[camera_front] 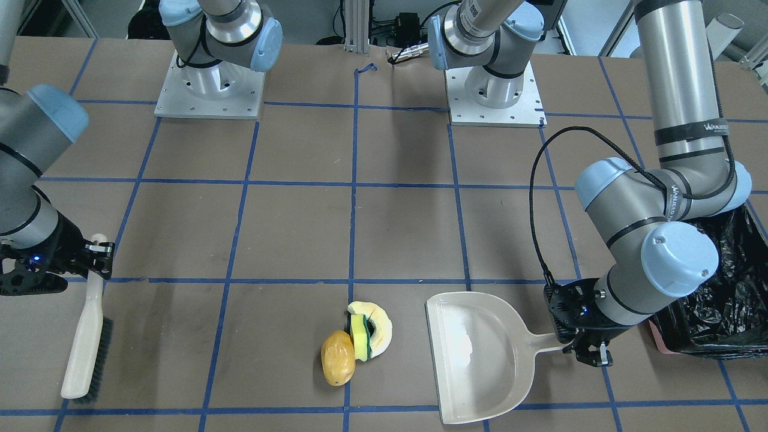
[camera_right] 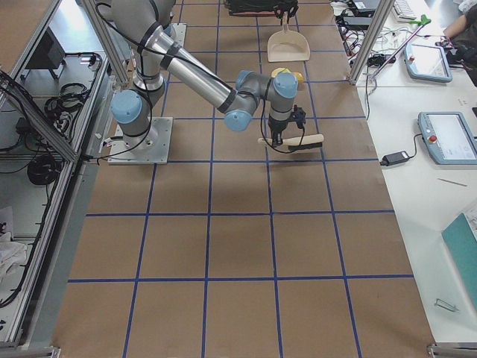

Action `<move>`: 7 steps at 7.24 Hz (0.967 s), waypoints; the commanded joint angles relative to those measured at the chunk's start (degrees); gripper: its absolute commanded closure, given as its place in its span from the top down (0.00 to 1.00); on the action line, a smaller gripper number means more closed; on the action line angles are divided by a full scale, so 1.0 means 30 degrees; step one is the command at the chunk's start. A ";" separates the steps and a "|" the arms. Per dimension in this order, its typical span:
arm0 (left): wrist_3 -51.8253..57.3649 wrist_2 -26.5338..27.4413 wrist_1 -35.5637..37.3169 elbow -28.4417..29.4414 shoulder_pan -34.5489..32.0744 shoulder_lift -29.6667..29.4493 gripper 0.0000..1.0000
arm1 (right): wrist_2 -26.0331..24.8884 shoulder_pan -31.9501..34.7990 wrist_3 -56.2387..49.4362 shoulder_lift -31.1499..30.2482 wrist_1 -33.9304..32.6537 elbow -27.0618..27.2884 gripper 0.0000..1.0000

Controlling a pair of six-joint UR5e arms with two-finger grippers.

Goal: Sweep and dump trash into bin
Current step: 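Lift the brush with the right gripper and move it behind the sponge and ball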

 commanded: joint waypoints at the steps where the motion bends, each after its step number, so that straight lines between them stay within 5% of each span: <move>1: 0.0217 -0.0031 0.0000 0.0021 -0.0051 0.0168 0.12 | 0.0168 0.1850 0.3157 -0.0922 0.1088 -0.0169 0.00; 5: 0.2094 0.0027 -0.0088 -0.0272 -0.0052 0.0229 0.07 | 0.0139 0.5660 0.9225 -0.1190 0.1093 -0.0111 0.00; 7: 0.1715 -0.0002 -0.0205 -0.0243 -0.0198 0.0111 0.07 | 0.1826 0.6599 0.9941 -0.1160 0.0861 -0.0051 0.00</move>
